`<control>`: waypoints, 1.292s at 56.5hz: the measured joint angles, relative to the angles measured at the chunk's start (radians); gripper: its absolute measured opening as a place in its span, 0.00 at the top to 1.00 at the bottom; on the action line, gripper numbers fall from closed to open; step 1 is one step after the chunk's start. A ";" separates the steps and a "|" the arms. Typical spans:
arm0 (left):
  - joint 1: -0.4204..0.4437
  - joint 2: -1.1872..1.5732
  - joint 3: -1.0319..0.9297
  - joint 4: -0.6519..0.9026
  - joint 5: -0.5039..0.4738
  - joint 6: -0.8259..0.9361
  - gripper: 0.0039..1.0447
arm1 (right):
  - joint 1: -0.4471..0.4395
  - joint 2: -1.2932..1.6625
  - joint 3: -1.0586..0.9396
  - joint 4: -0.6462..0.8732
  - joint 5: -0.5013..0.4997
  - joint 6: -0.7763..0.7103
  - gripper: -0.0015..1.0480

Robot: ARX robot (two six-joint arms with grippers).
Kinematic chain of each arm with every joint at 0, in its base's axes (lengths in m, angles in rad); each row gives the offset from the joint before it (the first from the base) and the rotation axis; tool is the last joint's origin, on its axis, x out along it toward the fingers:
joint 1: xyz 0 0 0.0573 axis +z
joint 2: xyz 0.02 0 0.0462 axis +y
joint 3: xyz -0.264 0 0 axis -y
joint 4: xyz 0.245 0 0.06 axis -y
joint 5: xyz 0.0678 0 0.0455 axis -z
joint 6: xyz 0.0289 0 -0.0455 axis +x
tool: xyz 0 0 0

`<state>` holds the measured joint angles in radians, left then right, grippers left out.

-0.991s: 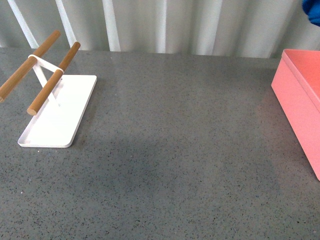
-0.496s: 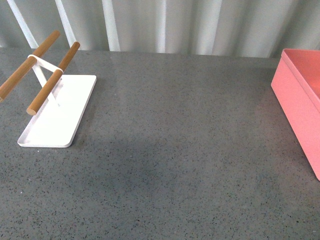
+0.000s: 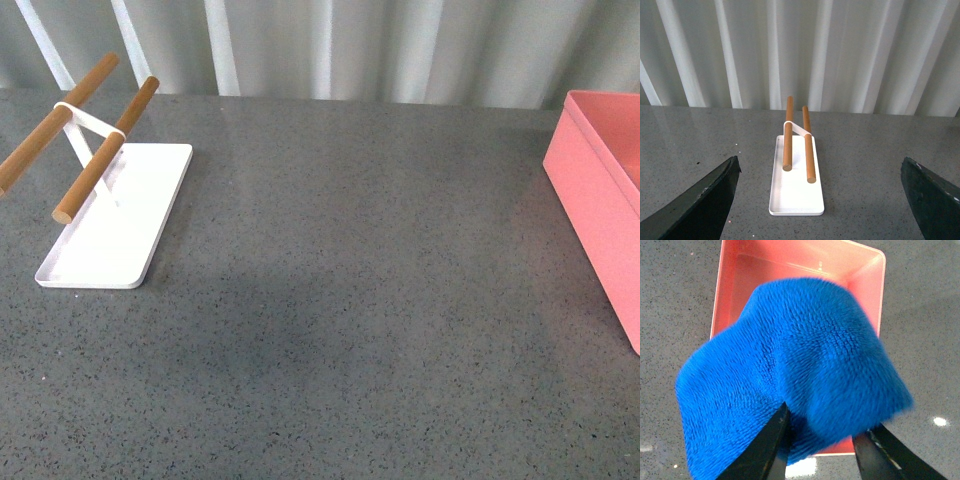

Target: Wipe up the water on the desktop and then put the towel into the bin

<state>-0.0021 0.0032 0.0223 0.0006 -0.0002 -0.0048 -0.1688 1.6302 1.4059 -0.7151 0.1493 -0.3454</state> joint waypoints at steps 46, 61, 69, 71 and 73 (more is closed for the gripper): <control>0.000 0.000 0.000 0.000 0.000 0.000 0.06 | 0.034 -0.311 -0.789 1.415 -0.285 0.310 0.59; 0.000 -0.001 0.000 0.000 0.000 0.000 0.06 | 0.084 -0.492 -1.078 1.509 -0.234 0.325 0.97; 0.000 -0.001 0.000 0.000 0.000 0.000 0.06 | 0.104 -0.571 -1.152 1.511 -0.217 0.325 0.97; 0.000 -0.001 0.000 0.000 0.000 0.000 0.06 | 0.124 -0.588 -1.168 1.509 -0.185 0.325 0.97; 0.000 -0.001 0.000 0.000 0.000 0.000 0.06 | 0.144 -0.612 -1.188 1.506 -0.161 0.325 0.97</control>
<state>-0.0021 0.0021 0.0223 0.0006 -0.0002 -0.0048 -0.0246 1.0187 0.2180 0.7910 -0.0116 -0.0200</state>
